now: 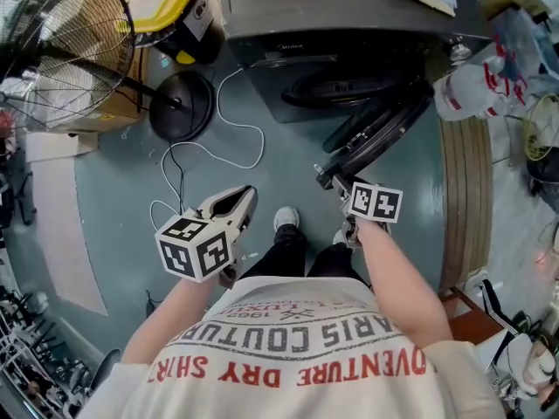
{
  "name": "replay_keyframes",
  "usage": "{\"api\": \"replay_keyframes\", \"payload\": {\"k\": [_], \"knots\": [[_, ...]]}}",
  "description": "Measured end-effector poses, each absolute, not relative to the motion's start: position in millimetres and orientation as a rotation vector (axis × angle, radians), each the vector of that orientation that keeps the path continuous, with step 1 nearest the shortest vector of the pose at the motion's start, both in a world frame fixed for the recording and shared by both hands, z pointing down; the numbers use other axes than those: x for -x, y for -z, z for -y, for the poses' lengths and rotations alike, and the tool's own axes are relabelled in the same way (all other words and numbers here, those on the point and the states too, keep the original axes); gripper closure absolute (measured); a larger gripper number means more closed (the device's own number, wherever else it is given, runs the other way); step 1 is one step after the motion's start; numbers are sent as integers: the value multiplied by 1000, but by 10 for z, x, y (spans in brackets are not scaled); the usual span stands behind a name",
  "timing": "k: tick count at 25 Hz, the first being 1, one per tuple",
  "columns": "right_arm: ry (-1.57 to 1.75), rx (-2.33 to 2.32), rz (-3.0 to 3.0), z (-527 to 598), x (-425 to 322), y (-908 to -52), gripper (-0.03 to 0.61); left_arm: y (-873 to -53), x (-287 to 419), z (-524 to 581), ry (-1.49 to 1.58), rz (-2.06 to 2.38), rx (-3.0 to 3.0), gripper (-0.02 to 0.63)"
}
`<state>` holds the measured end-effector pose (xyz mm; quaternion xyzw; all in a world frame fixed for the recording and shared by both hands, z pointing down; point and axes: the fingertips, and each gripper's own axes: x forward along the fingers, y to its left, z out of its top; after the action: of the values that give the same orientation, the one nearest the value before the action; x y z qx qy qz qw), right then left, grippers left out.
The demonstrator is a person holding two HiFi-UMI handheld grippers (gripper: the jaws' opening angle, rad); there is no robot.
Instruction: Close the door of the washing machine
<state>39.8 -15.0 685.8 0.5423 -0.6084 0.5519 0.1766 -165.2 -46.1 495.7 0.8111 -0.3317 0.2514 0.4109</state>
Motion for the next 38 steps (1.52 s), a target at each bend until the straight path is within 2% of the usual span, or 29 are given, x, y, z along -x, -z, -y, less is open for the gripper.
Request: {"api": "replay_keyframes", "payload": {"k": [9, 11, 18, 22, 24, 28, 38], "knots": [[-1482, -1521, 1793, 532, -180, -6815, 390, -4809, 2020, 702, -612, 854, -2083, 571], [-1419, -1464, 1852, 617, -104, -6785, 406, -4795, 2080, 745, -606, 867, -2082, 571], [-1246, -1258, 1986, 955, -9, -6753, 391, -4829, 2223, 871, -604, 926, -2039, 571], [-1204, -1164, 2056, 1086, 60, -6747, 407, -4793, 2264, 954, -611, 961, -2019, 571], [-1159, -1147, 2071, 1180, 65, -6736, 430, -4764, 2268, 1018, -608, 979, -2013, 571], [-1151, -1178, 2087, 1402, 45, -6710, 525, -4713, 2242, 1129, -597, 1005, -2003, 571], [-1240, -1334, 2097, 1931, 63, -6649, 548, -4704, 2231, 1320, -583, 1025, -1982, 571]]}}
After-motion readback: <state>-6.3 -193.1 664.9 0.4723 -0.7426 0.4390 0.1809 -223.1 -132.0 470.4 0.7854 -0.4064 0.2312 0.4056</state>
